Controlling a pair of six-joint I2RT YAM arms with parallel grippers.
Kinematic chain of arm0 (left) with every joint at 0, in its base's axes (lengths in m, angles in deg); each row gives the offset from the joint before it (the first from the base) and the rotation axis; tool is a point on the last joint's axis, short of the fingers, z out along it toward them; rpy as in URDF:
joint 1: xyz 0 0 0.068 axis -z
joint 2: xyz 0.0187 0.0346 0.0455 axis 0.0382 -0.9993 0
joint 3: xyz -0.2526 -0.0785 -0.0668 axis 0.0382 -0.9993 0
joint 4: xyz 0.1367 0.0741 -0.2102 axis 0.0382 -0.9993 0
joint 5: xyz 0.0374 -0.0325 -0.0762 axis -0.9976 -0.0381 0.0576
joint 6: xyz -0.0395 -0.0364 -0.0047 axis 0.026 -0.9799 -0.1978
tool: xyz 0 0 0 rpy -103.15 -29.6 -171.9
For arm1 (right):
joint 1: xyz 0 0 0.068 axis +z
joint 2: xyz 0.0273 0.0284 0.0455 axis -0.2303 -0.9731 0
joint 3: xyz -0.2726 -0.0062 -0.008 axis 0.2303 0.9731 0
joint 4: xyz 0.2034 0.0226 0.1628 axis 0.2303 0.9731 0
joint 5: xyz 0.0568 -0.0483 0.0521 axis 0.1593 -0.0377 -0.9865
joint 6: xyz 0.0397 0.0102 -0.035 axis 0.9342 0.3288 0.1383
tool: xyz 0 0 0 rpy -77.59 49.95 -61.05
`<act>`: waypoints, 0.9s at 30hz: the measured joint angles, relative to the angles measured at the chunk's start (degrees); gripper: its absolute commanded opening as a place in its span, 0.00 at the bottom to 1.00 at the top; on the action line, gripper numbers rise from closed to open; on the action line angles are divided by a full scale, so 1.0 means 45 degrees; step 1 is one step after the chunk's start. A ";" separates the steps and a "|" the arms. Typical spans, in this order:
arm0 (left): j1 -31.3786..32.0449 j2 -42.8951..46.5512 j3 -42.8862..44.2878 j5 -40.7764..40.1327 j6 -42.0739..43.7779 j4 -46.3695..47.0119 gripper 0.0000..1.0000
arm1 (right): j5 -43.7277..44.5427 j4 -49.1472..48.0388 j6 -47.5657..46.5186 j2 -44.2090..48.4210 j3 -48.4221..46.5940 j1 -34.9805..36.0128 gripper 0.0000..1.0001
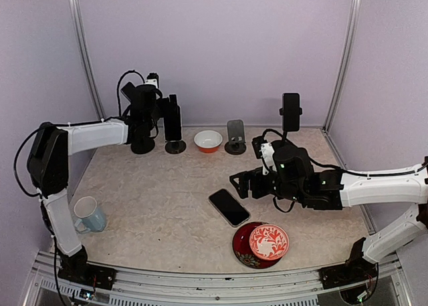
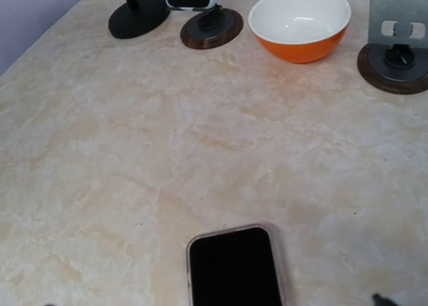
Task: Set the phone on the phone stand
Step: Place the phone on the phone stand, then pick up the phone at the center of the board.
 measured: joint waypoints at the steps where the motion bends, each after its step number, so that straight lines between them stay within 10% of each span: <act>1: 0.0000 0.0515 -0.0151 0.0097 -0.0199 -0.0262 0.99 | -0.0049 0.0015 -0.0015 0.0015 0.0000 0.0000 1.00; 11: 0.0223 0.5561 -0.3711 0.0559 -0.2633 -0.2909 0.99 | -0.0748 0.2769 -0.1341 -0.0136 -0.2618 0.0000 1.00; 27: 0.4911 1.3410 -0.8587 -0.0967 -0.4770 -0.6261 0.99 | -0.2176 0.8641 -0.2526 -0.5906 -0.7674 0.0204 1.00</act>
